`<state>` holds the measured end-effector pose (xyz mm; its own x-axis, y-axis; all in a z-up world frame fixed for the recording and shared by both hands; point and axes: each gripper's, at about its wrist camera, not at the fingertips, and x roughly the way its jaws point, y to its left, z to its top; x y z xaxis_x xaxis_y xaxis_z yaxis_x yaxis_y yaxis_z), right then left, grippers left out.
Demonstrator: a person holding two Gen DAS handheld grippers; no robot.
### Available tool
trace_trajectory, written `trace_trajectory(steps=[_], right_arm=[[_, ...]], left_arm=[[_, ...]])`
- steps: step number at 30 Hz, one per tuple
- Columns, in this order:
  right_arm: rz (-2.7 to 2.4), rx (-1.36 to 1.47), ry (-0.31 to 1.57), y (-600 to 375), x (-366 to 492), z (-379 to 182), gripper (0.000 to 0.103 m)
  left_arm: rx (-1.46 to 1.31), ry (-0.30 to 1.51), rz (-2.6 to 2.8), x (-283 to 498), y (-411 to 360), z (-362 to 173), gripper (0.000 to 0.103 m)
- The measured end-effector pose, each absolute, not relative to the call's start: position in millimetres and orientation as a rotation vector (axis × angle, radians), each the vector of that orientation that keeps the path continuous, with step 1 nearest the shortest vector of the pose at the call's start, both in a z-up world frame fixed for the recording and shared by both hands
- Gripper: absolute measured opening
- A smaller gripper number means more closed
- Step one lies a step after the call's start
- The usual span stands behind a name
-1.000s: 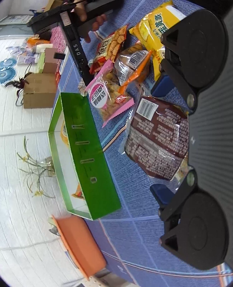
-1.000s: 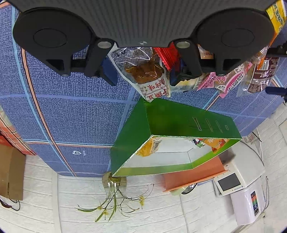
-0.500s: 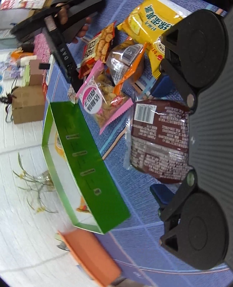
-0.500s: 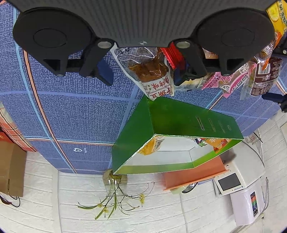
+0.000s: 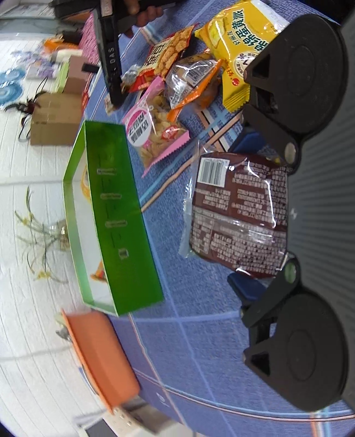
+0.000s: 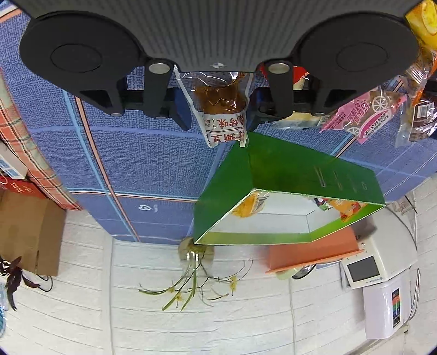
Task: Organize snacks
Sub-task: 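Carry both bags over the green box and open both tools to drop them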
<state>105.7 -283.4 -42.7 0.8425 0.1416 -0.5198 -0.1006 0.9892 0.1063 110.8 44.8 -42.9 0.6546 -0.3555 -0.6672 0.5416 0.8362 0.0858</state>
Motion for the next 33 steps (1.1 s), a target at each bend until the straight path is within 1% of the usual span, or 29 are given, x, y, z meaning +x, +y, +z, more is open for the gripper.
trace_trajectory(steps=[6, 9, 10, 11, 14, 20, 29, 33], right_arm=[[0.099, 0.07, 0.448, -278, 92, -30, 0.076], [0.094, 0.048, 0.382, -271, 83, -21, 0.075], [0.088, 0.045, 0.358, -269, 80, -17, 0.071], [0.084, 0.045, 0.33, -268, 78, -14, 0.056], [0.069, 0.052, 0.262, -266, 74, -9, 0.056], [0.1, 0.112, 0.313, -266, 79, -10, 0.055], [0.278, 0.434, 0.405, -253, 74, -5, 0.055], [0.354, 0.477, 0.411, -237, 72, -1, 0.055]], left_arm=[[0.176, 0.693, -0.42, 98, 61, -37, 0.086], [0.135, 0.651, -0.375, 90, 70, -27, 0.086], [0.13, 0.634, -0.36, 88, 72, -23, 0.086], [0.127, 0.618, -0.342, 87, 74, -19, 0.086], [0.115, 0.583, -0.3, 87, 77, -12, 0.086], [0.08, 0.555, -0.272, 94, 77, -6, 0.085], [0.109, 0.438, -0.188, 120, 47, 17, 0.086], [0.107, 0.427, -0.17, 130, 40, 19, 0.086]])
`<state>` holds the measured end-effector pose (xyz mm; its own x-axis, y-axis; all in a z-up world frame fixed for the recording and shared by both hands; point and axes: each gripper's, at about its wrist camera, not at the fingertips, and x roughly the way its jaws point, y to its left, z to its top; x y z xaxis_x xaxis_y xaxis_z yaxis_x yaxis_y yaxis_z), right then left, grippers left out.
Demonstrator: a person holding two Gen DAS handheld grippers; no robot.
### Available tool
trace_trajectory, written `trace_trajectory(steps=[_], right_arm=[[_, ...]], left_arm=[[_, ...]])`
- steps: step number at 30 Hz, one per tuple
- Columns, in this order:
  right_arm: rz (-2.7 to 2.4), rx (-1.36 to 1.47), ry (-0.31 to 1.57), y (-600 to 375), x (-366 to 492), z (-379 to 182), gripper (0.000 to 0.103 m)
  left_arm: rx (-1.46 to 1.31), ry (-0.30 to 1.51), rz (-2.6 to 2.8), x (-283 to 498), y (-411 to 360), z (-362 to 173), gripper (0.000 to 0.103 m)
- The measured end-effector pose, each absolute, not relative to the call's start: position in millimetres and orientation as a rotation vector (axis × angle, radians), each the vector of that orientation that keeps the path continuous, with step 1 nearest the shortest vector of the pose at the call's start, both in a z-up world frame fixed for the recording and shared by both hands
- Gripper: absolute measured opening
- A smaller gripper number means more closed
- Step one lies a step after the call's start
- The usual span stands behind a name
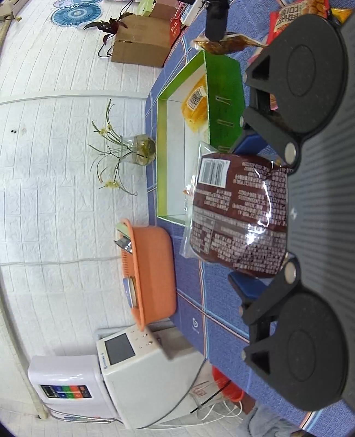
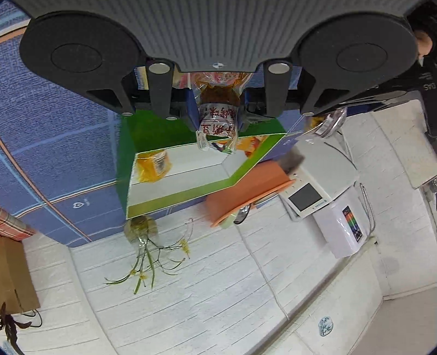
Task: Organize snacks
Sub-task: 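Carry both bags over the green box and open both tools to drop them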
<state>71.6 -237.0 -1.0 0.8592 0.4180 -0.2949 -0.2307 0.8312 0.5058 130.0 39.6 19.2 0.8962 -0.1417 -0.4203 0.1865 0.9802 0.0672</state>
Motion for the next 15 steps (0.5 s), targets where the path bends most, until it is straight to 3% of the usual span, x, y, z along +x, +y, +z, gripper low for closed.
trace_trajectory(steps=[10, 15], right_arm=[[0.464, 0.55, 0.37, -218, 86, 12, 0.055], [0.404, 0.569, 0.246, -240, 81, 20, 0.054]], left_arm=[[0.087, 0.401, -0.151, 144, 36, 25, 0.086], [0.095, 0.375, -0.136, 146, 45, 32, 0.086]])
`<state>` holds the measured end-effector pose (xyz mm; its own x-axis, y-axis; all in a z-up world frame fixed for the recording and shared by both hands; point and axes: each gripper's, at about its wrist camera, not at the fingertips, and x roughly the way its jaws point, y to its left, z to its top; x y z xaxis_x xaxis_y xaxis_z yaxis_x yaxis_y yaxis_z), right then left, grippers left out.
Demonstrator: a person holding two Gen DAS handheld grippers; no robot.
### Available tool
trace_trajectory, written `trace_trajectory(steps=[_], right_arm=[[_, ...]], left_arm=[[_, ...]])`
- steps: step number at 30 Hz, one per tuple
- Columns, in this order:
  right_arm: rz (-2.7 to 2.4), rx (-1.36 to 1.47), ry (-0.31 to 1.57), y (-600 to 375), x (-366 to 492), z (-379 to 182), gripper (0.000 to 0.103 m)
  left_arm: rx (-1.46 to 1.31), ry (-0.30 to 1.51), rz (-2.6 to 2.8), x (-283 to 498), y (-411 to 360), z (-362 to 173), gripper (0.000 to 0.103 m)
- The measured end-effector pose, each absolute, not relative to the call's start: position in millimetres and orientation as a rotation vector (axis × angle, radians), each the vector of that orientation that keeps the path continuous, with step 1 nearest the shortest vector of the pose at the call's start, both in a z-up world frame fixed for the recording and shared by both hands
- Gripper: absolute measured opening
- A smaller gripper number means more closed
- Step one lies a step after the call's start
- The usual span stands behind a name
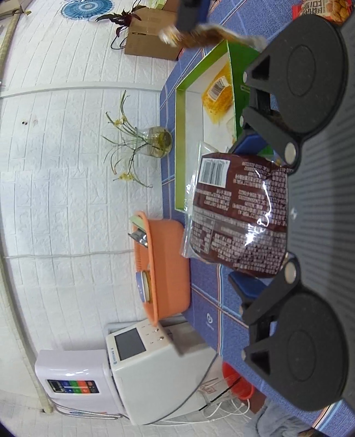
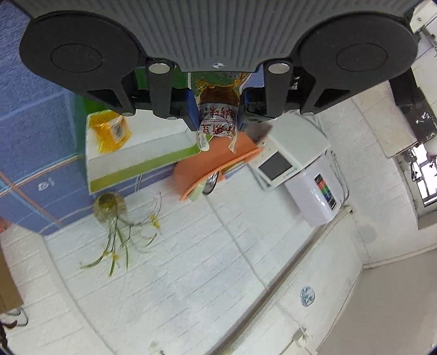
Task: Organize snacks
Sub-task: 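Carry both bags over the green box and open both tools to drop them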
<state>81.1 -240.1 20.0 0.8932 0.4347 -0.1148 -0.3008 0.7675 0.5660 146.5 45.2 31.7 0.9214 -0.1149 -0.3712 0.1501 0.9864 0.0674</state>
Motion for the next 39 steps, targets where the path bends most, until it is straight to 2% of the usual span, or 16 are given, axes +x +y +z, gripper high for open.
trace_trajectory(steps=[3, 10, 15, 19, 25, 36, 39], right_arm=[[0.279, 0.498, 0.15, -259, 73, 26, 0.055], [0.229, 0.51, 0.108, -269, 106, 40, 0.055], [0.223, 0.52, 0.16, -253, 136, 34, 0.055], [0.126, 0.411, 0.31, -234, 174, 24, 0.055], [0.182, 0.448, 0.316, -232, 177, 10, 0.055], [0.115, 0.439, 0.357, -230, 181, 0, 0.055], [0.099, 0.47, 0.348, -232, 181, -2, 0.066]], left_arm=[[0.072, 0.369, -0.132, 156, 49, 36, 0.086], [0.065, 0.329, -0.219, 196, 6, 53, 0.086], [0.011, 0.332, -0.217, 223, -20, 47, 0.086], [-0.032, 0.327, -0.19, 233, -23, 38, 0.086], [-0.068, 0.345, -0.194, 239, -18, 31, 0.086], [0.026, 0.341, -0.199, 241, -37, 16, 0.087], [-0.008, 0.326, -0.219, 243, -35, 14, 0.091]])
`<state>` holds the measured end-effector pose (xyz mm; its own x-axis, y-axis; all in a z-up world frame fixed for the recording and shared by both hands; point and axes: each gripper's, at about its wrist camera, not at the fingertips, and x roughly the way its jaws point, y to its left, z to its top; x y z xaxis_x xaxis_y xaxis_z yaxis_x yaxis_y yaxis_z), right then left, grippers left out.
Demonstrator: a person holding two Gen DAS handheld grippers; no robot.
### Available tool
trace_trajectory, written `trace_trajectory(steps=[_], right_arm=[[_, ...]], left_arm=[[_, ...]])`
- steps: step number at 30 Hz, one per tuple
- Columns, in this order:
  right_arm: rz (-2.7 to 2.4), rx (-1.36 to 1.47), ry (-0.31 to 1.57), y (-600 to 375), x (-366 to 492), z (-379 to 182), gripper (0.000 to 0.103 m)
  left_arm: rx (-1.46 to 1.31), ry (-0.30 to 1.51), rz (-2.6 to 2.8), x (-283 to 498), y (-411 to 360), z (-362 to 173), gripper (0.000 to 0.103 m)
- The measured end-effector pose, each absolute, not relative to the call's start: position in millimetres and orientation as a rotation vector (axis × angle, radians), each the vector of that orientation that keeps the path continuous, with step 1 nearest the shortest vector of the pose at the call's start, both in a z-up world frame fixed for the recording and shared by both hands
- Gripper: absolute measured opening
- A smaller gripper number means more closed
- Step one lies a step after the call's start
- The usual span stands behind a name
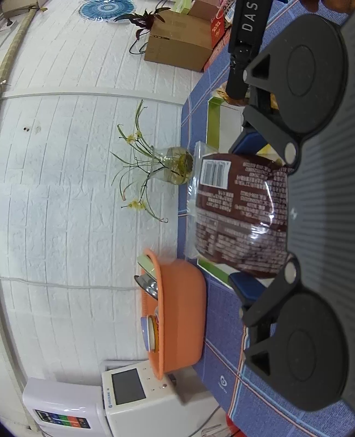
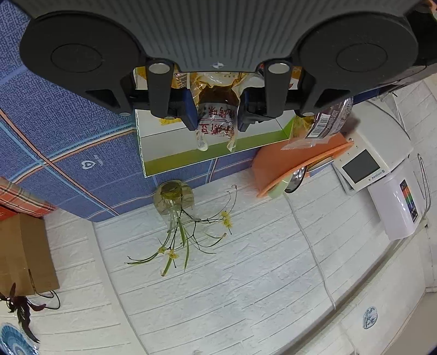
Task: Organize snacks
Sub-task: 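Carry both bags over the green box and open both tools to drop them, then grasp the pink-labelled cracker bag with left tool while right tool grasps red bean bag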
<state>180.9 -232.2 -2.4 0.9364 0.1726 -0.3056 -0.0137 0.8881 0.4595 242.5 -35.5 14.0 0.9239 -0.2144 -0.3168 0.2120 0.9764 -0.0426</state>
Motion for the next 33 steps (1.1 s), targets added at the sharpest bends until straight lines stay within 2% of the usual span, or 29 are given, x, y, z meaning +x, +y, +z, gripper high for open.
trace_trajectory(steps=[1, 2, 3, 6, 17, 23, 26, 33], right_arm=[[0.096, 0.491, 0.347, -234, 181, -4, 0.072], [0.099, 0.515, 0.346, -237, 181, -5, 0.089], [0.108, 0.545, 0.344, -241, 181, -6, 0.097], [0.118, 0.605, 0.315, -248, 177, -6, 0.097], [0.149, 0.602, 0.273, -252, 170, 2, 0.097], [0.261, 0.611, 0.253, -270, 135, 21, 0.099], [0.257, 0.586, 0.284, -279, 107, 21, 0.103], [0.049, 0.567, 0.49, -272, 45, -8, 0.103]], left_arm=[[-0.013, 0.322, -0.223, 242, -35, 14, 0.091], [-0.01, 0.314, -0.226, 241, -35, 15, 0.091], [-0.003, 0.304, -0.225, 241, -36, 15, 0.092], [0.011, 0.293, -0.218, 239, -38, 15, 0.101], [0.056, 0.279, -0.212, 230, -38, 20, 0.101], [0.143, 0.292, -0.295, 194, -32, 29, 0.103], [0.158, 0.341, -0.345, 170, -28, 23, 0.103], [0.12, 0.491, -0.488, 142, -29, -1, 0.103]])
